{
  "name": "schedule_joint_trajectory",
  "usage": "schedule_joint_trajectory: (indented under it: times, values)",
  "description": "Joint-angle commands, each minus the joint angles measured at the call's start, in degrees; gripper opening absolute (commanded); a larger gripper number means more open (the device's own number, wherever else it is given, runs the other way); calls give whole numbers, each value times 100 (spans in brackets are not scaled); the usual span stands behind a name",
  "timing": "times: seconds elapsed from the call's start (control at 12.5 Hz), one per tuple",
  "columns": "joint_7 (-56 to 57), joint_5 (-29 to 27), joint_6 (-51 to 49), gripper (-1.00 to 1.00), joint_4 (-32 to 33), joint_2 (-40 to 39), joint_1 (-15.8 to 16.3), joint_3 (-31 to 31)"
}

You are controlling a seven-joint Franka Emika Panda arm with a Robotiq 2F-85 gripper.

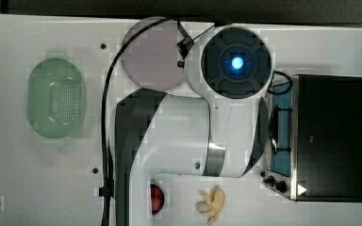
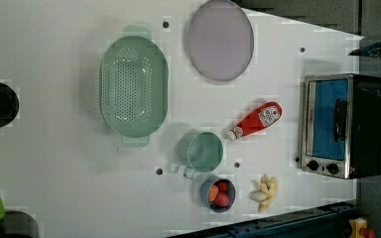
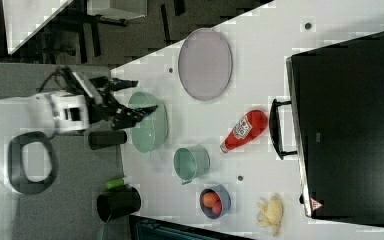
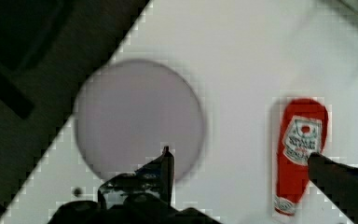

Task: Pick Ketchup from oven and place it on table.

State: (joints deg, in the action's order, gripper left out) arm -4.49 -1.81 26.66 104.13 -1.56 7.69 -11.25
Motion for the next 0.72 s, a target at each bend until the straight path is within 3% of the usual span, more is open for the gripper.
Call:
schedule_joint_trajectory:
  times: [0.08,0.32,0.72]
  values:
    - [10,-60,-1100,100,-413,22,-16,92]
    - [-70,51,-2170,100,-981,23,-17,91]
    - [-308,280,-2812,100,-1368,28,-19,83]
